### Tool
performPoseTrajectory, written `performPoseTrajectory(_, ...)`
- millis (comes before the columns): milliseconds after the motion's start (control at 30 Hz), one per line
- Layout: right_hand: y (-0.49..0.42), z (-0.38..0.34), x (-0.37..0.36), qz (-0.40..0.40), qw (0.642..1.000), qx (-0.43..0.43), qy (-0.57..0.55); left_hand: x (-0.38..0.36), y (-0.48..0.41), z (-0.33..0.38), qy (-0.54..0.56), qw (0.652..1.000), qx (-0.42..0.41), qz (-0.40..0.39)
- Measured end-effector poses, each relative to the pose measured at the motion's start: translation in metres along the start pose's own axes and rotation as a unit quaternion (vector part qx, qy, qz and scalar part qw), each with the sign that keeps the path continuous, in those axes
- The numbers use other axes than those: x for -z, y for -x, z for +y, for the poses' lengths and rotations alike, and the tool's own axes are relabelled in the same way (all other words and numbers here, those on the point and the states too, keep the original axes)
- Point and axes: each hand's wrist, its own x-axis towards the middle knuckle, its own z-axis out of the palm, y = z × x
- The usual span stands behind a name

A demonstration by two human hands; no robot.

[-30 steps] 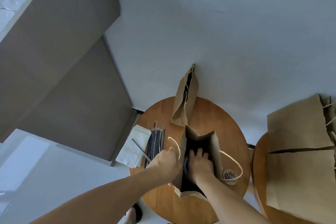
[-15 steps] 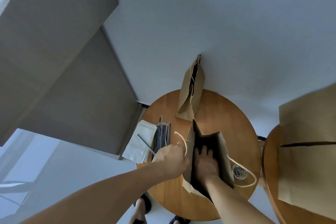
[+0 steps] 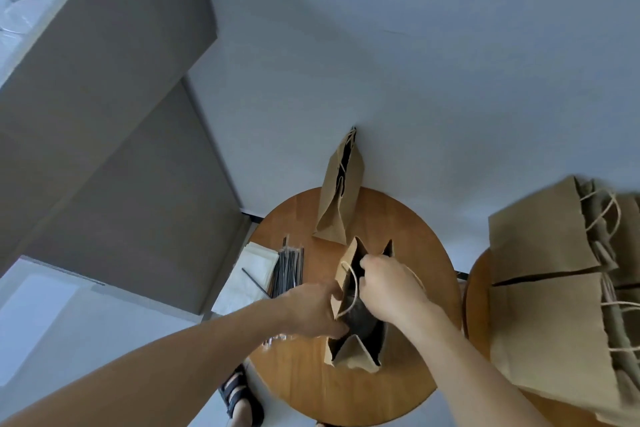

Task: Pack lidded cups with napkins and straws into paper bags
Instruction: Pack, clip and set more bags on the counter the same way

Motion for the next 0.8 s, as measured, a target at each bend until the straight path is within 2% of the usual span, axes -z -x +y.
performPoseTrajectory(67,0.012,-0.012,0.028,0.096,0.995,0.026,-0.015,0.014,0.008,-0.007,-0.027,0.999,-0.019,-0.04)
performPoseTrajectory(100,0.014,-0.02,0.038,0.14,0.989,0.043,-0.033,0.022,0.013,-0.012,-0.046,0.998,-0.015,-0.033)
performPoseTrajectory(167,0.009,-0.039,0.049,0.191,0.975,0.081,-0.074,0.04,0.02,-0.024,-0.076,0.997,0.013,0.014)
performPoseTrajectory(200,0.001,-0.051,0.049,0.189,0.973,0.096,-0.09,0.048,0.024,-0.032,-0.076,0.996,0.03,0.046)
performPoseTrajectory(300,-0.033,-0.087,0.021,0.117,0.981,0.104,-0.116,0.07,0.03,-0.068,-0.023,0.986,0.094,0.136)
performPoseTrajectory(433,-0.09,-0.121,-0.055,-0.016,0.991,0.043,-0.123,0.084,0.023,-0.132,0.054,0.963,0.169,0.201)
performPoseTrajectory(633,-0.14,-0.134,-0.163,-0.104,0.985,-0.046,-0.128,0.069,0.004,-0.211,0.133,0.937,0.238,0.219)
performPoseTrajectory(800,-0.16,-0.12,-0.223,-0.114,0.991,-0.063,-0.029,0.048,-0.018,-0.245,0.135,0.937,0.251,0.2)
